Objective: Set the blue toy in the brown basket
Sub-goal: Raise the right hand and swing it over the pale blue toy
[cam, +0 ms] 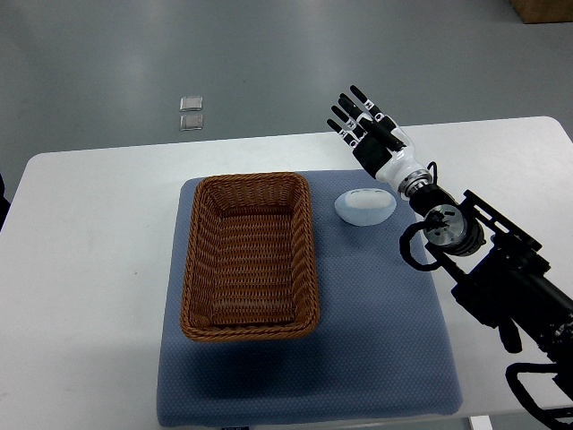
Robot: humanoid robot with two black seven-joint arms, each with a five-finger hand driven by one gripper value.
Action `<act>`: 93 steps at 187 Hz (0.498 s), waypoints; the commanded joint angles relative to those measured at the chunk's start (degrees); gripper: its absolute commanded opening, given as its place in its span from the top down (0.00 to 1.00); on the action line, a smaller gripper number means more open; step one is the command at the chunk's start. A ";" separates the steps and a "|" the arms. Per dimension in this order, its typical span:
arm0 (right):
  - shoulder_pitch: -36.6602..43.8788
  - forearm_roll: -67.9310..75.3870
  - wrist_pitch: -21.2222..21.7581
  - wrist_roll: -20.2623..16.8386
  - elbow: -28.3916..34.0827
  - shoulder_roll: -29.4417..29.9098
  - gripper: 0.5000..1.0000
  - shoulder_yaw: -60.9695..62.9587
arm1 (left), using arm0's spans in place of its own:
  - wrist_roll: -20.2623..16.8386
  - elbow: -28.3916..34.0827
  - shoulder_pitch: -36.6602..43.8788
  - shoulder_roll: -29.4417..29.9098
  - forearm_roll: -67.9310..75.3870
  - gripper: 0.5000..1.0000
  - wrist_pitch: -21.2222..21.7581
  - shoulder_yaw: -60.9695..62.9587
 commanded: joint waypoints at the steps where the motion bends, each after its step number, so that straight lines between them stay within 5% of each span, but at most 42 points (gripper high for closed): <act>1: 0.06 0.00 0.00 0.00 -0.04 -0.05 0.18 0.09 | 0.00 0.06 0.00 0.00 0.00 0.00 -0.01 0.01; 63: 2.26 -2.99 2.55 -0.62 0.14 -1.63 0.18 -1.76 | 0.00 0.24 0.00 0.00 0.00 0.00 -0.01 -0.43; 93: 10.34 -11.95 5.80 -1.06 0.05 -10.95 0.19 -16.35 | 0.00 0.32 0.00 0.00 0.00 0.00 -0.01 -0.43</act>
